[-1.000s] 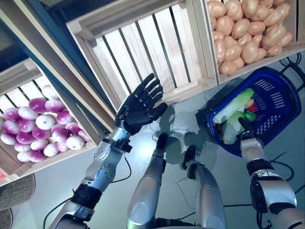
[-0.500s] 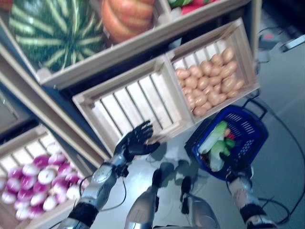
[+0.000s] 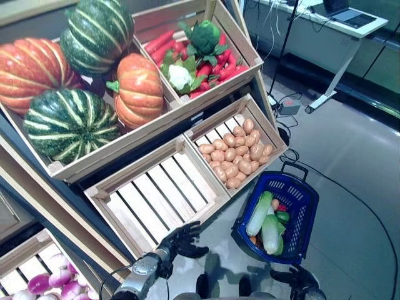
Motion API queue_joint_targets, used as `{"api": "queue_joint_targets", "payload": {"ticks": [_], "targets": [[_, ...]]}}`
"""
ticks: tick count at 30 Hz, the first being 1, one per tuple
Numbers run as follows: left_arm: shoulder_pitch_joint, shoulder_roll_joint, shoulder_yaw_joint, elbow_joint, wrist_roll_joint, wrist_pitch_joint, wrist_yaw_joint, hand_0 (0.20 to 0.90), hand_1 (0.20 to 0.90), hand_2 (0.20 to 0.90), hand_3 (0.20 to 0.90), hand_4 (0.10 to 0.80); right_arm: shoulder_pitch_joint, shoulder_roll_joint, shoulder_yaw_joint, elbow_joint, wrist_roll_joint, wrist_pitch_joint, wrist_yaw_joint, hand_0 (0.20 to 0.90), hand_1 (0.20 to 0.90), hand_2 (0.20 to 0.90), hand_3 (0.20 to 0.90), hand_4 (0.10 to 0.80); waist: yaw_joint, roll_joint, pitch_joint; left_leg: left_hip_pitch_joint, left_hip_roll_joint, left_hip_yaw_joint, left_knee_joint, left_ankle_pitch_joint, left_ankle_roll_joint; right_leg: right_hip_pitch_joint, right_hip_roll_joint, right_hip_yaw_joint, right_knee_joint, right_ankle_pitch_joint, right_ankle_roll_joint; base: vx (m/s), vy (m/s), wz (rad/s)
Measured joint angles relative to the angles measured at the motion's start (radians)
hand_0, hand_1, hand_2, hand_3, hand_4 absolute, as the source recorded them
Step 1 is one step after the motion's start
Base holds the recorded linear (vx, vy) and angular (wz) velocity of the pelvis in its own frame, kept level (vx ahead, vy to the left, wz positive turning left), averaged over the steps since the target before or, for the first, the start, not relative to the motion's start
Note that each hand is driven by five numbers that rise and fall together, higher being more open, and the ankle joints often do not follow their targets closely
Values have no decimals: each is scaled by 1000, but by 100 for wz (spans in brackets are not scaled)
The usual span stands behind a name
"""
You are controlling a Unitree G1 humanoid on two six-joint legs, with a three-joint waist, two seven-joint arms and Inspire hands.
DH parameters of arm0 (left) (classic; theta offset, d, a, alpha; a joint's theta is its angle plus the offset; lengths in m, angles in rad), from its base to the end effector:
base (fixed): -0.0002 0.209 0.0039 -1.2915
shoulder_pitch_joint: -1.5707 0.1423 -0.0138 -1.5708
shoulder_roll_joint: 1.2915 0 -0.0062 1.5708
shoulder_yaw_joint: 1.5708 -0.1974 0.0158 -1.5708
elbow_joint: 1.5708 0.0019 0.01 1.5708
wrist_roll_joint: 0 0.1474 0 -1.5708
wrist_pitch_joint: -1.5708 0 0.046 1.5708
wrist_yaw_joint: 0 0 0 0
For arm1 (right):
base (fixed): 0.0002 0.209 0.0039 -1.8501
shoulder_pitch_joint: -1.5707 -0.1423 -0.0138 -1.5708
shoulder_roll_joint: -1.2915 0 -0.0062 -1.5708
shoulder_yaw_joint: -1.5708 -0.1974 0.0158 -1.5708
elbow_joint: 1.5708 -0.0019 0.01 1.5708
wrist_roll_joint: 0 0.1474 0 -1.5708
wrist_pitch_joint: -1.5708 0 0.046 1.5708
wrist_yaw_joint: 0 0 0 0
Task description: Put vegetables into the basket
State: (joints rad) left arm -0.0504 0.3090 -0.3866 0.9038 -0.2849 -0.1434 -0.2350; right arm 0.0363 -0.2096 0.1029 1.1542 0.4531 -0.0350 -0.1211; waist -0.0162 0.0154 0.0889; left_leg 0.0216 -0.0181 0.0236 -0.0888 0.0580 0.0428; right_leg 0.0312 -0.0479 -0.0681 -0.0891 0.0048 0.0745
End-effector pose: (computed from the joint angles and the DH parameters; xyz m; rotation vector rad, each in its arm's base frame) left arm 0.1461 0.2072 -0.1055 0.1050 0.7875 -0.3267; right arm 0.0757 -0.2199 -0.1372 0.0837 1.1320 -0.4112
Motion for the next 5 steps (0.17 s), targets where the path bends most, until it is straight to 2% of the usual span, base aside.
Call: {"api": "queue_joint_targets", "payload": {"ticks": [5], "targets": [[-5,-33,1,177,72,46,64,900,900,900,900,800,-2,11,27,79,-19,15,23,900,900,900,900,800,-5,7,-25,6,5,7,0,1,0,7,3,0,0,4,-5,19,4,-5]]}}
